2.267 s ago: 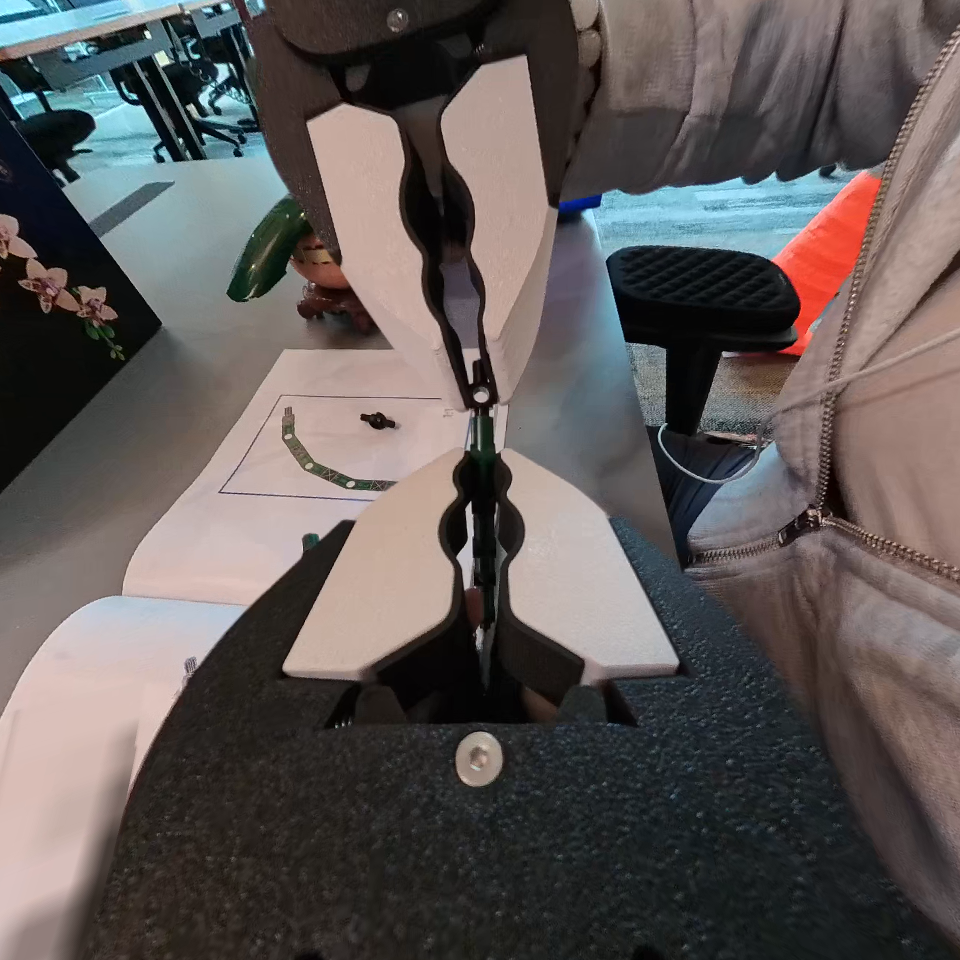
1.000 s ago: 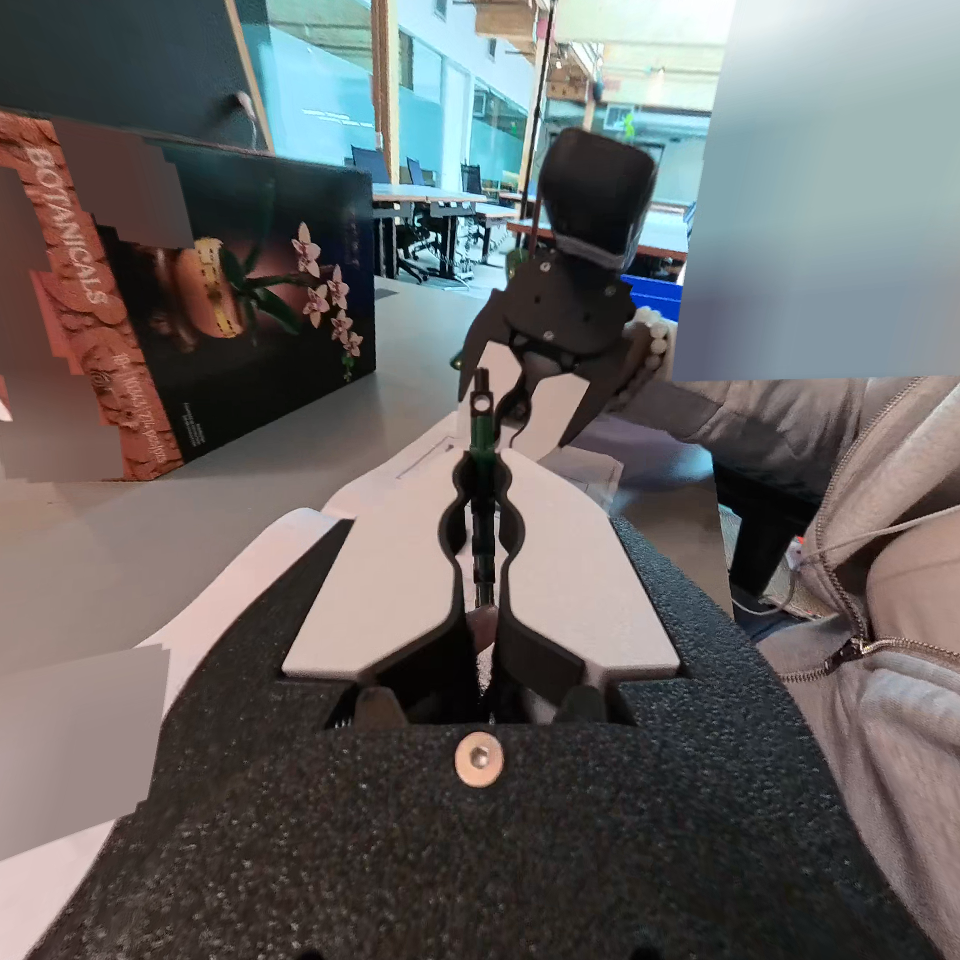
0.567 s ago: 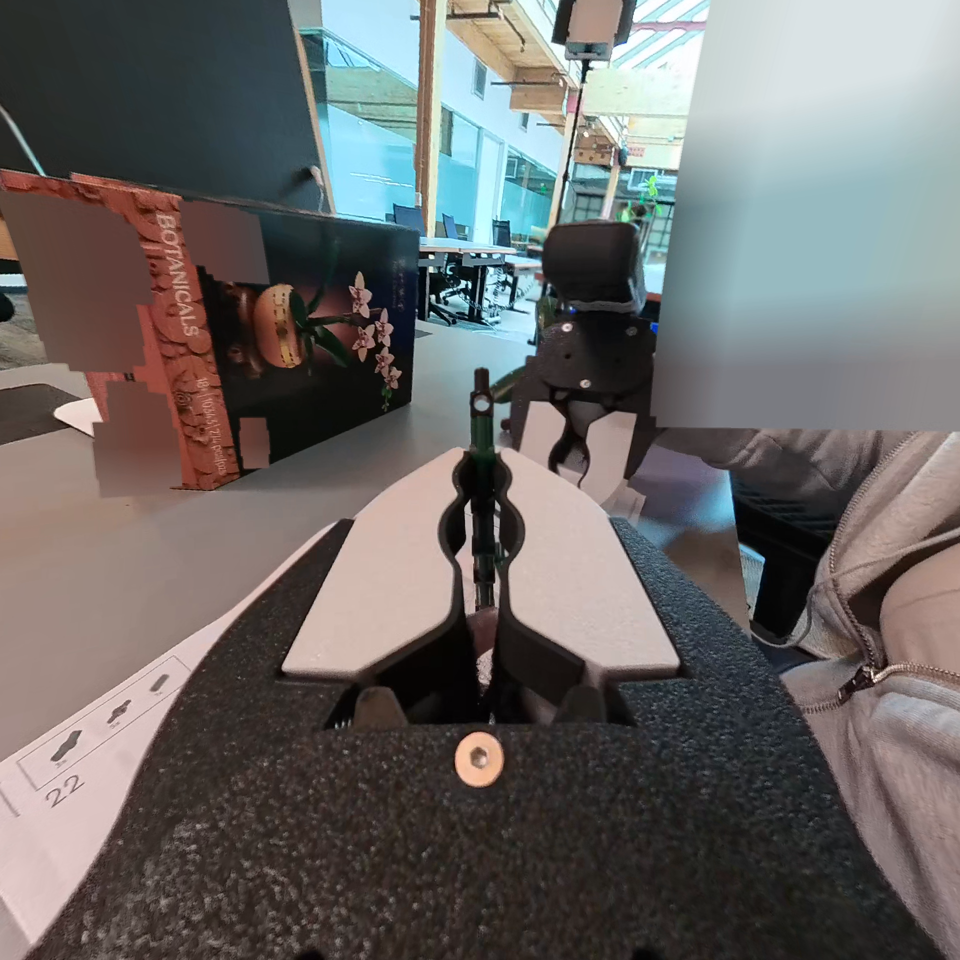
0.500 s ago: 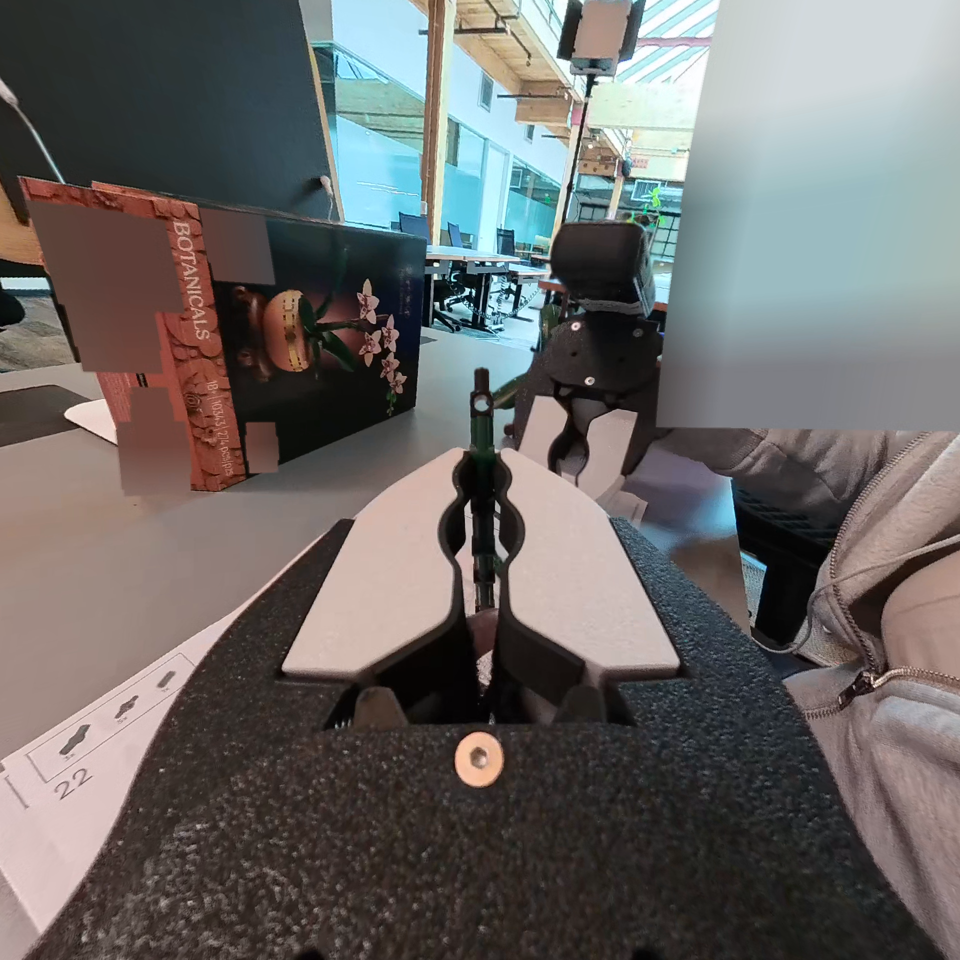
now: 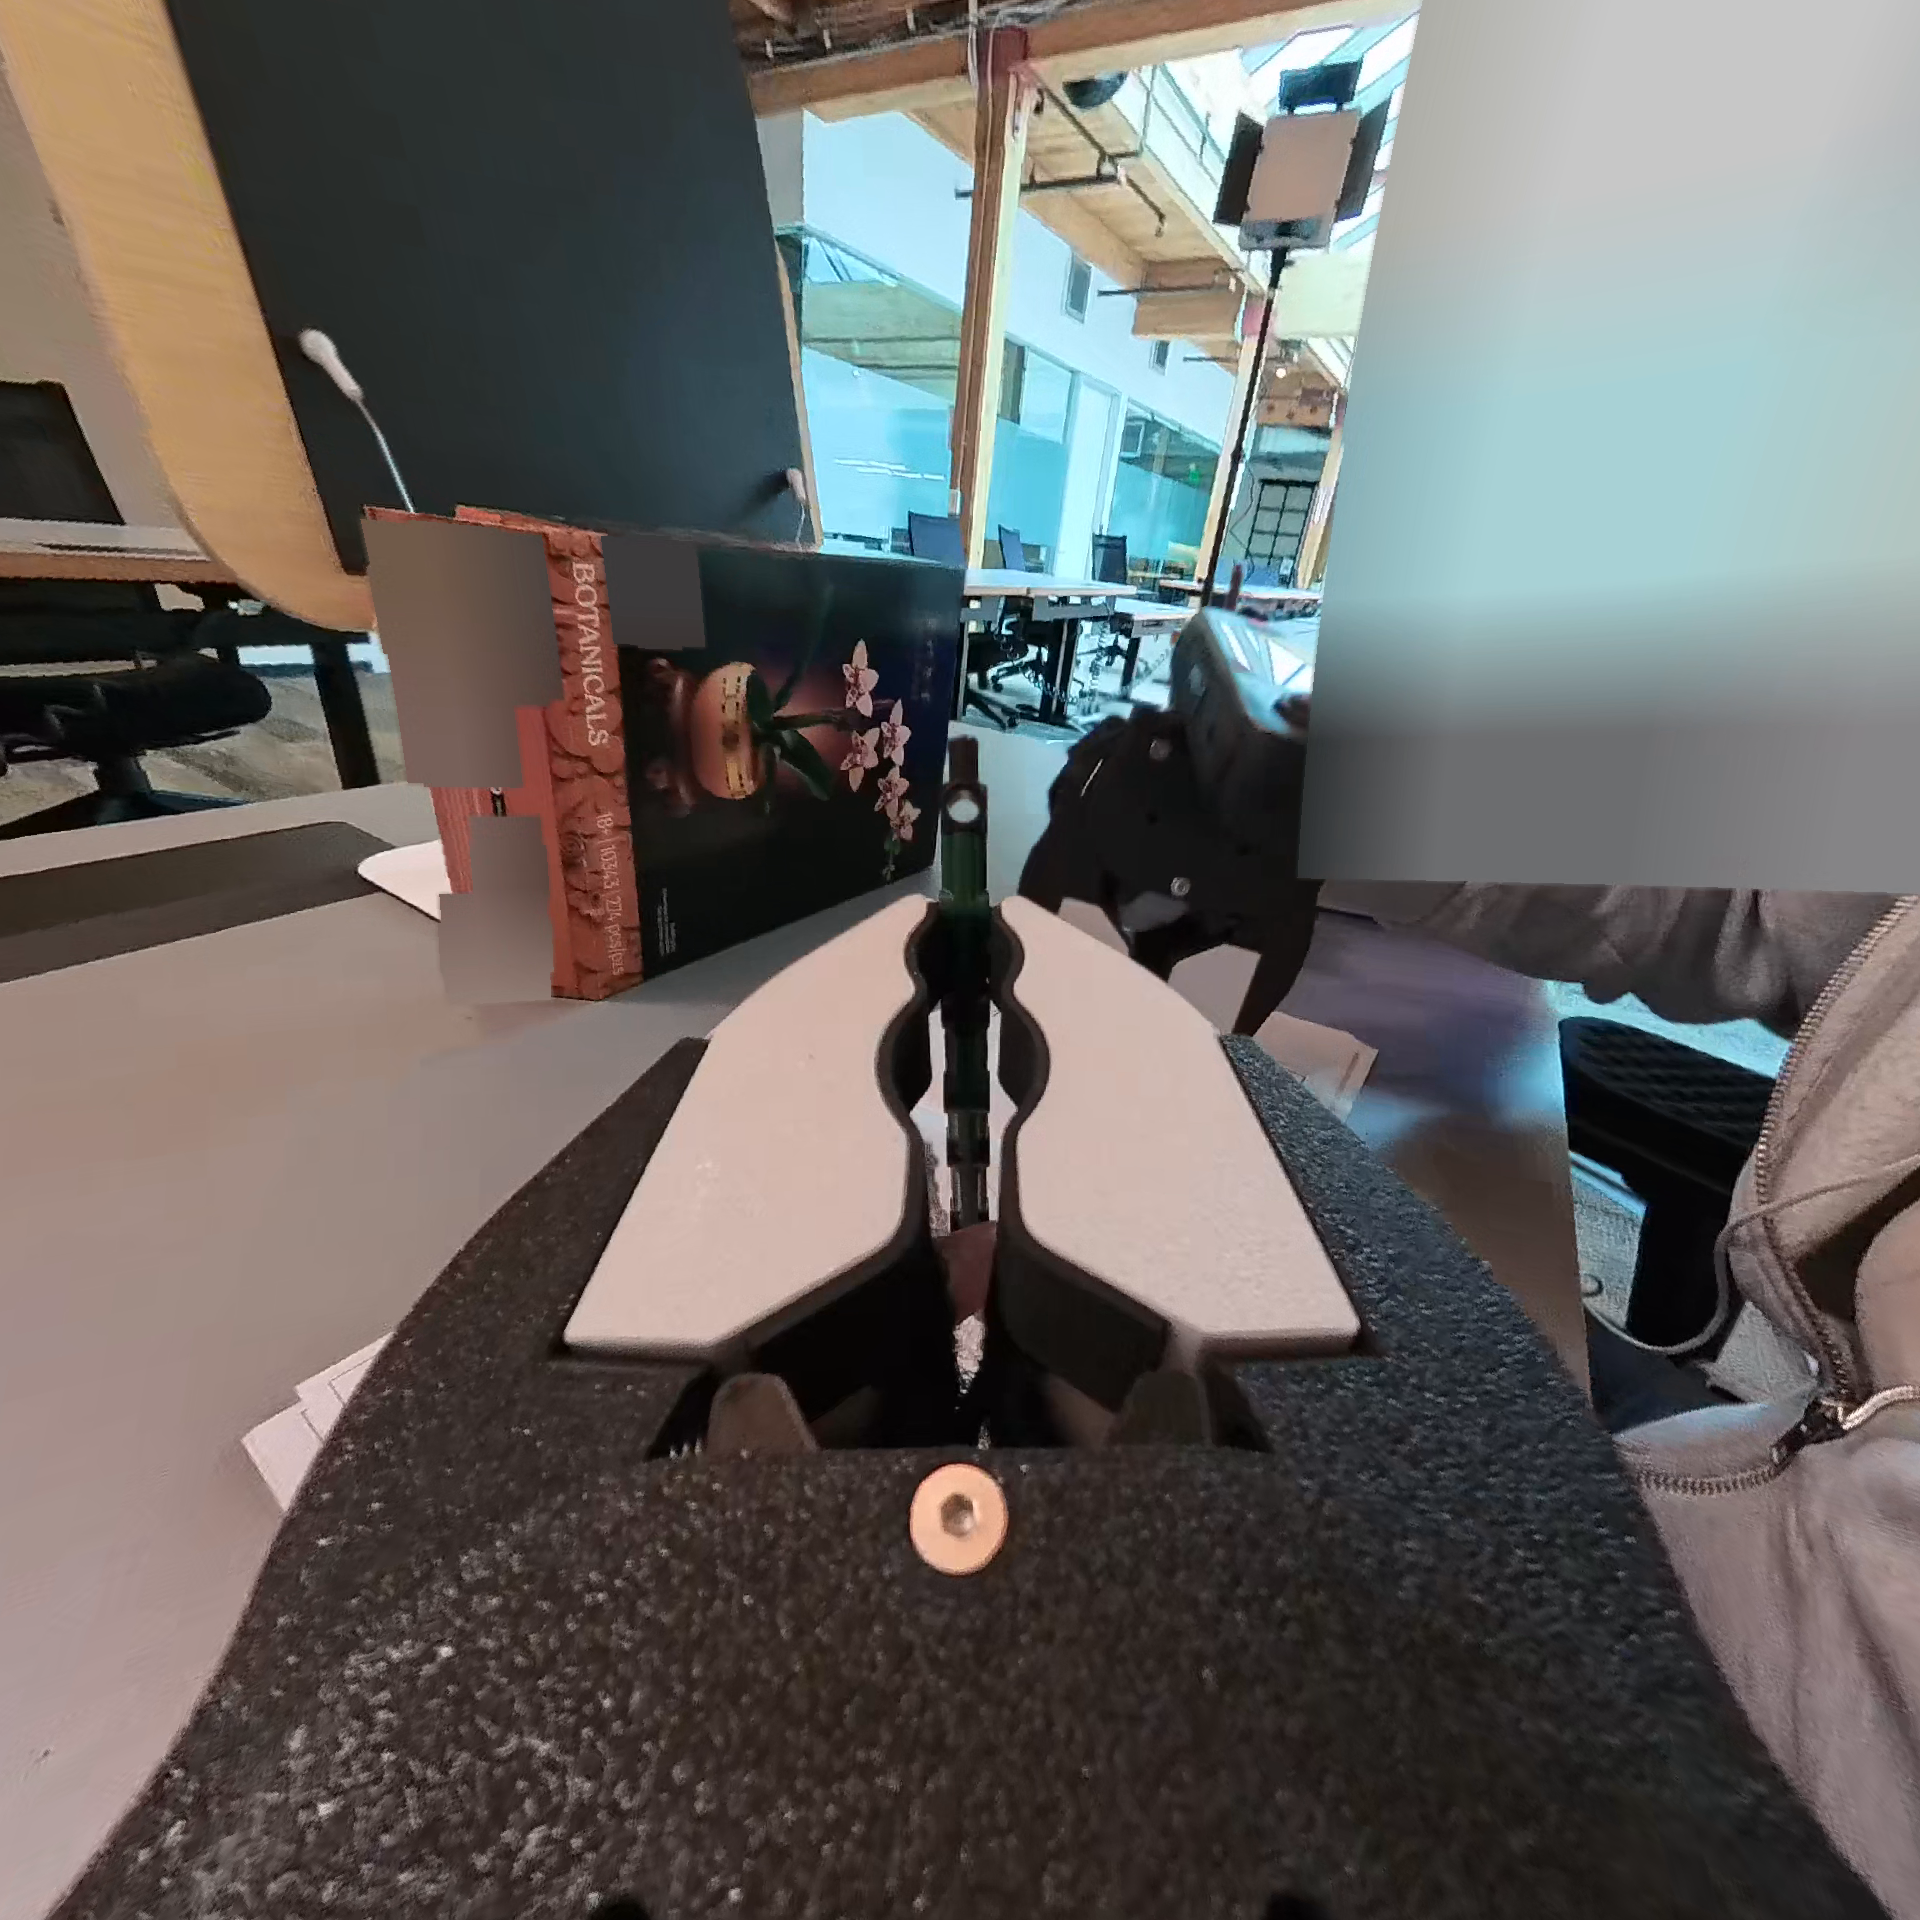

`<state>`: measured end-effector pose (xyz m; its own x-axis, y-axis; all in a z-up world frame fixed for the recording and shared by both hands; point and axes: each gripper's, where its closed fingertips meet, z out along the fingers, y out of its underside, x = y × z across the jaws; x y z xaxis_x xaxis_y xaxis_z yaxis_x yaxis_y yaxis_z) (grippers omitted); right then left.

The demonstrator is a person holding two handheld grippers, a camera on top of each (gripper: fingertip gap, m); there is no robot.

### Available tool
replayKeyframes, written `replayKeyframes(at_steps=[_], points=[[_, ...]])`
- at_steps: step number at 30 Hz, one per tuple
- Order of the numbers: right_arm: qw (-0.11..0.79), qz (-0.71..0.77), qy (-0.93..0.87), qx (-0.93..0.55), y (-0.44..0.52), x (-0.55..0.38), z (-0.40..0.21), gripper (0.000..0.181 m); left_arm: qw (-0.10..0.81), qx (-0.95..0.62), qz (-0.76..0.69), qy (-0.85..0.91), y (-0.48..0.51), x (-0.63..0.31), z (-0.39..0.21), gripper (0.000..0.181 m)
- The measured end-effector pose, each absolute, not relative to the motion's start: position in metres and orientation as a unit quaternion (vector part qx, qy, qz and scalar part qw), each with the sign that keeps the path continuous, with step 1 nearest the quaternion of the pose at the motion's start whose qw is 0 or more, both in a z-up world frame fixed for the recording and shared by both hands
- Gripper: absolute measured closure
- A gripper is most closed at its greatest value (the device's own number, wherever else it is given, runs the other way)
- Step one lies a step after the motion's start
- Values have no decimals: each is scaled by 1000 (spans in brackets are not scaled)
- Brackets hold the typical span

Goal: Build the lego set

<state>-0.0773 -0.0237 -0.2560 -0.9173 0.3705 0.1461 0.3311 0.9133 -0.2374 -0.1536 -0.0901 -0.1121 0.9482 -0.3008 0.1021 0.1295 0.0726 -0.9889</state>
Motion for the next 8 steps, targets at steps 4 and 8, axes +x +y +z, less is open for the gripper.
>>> replayKeyframes(at_steps=[4,8], points=[[128,198,-935,-264,-26,-85,-243,174,723,-667,-165,71,-84,-146,-117,175],[225,605,-669,-367,-53,-104,-139,174,727,-654,-201,57,-75,-138,-117,175]])
